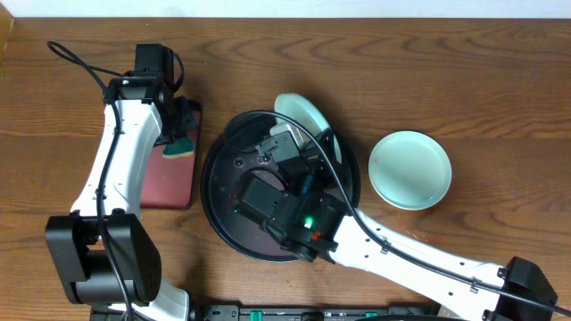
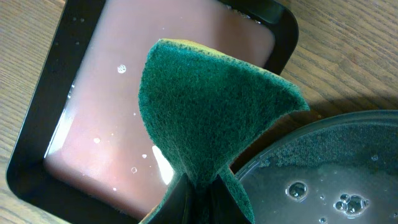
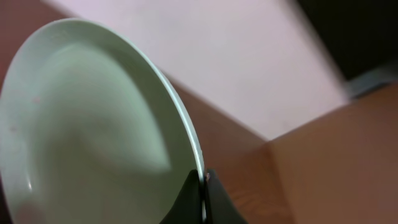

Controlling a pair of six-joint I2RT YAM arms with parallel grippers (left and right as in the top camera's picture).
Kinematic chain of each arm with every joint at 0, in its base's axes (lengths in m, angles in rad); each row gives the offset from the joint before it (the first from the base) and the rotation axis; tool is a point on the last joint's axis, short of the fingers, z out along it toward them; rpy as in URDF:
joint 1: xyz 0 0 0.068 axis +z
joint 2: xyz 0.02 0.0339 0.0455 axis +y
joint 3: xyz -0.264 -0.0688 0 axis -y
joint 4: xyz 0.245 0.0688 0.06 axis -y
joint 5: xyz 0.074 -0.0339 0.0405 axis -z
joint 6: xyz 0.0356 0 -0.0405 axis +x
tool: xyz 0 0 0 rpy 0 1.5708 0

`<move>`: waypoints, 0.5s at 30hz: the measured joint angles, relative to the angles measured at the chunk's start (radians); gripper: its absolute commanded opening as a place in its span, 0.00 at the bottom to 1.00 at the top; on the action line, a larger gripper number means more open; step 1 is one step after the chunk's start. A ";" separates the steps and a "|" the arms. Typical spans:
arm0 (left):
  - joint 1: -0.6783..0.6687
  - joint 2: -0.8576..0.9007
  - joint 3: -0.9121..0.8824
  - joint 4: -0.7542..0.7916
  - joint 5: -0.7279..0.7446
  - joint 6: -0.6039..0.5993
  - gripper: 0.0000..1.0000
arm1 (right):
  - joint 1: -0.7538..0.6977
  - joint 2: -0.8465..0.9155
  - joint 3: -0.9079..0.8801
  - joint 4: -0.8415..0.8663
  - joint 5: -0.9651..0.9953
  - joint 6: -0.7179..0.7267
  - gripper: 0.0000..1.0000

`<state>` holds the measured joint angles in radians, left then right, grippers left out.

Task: Clean dirty plates on tray and stack at the side
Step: 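Lift the green plate with the right gripper and swing it right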

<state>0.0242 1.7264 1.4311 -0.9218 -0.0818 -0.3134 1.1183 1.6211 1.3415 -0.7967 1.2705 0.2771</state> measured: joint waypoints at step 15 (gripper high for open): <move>0.000 0.000 0.000 0.000 0.000 0.000 0.07 | -0.241 -0.006 0.000 -0.080 -0.695 0.159 0.01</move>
<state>0.0246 1.7264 1.4311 -0.9218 -0.0818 -0.3134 0.8776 1.6150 1.3415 -0.8772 0.5755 0.4362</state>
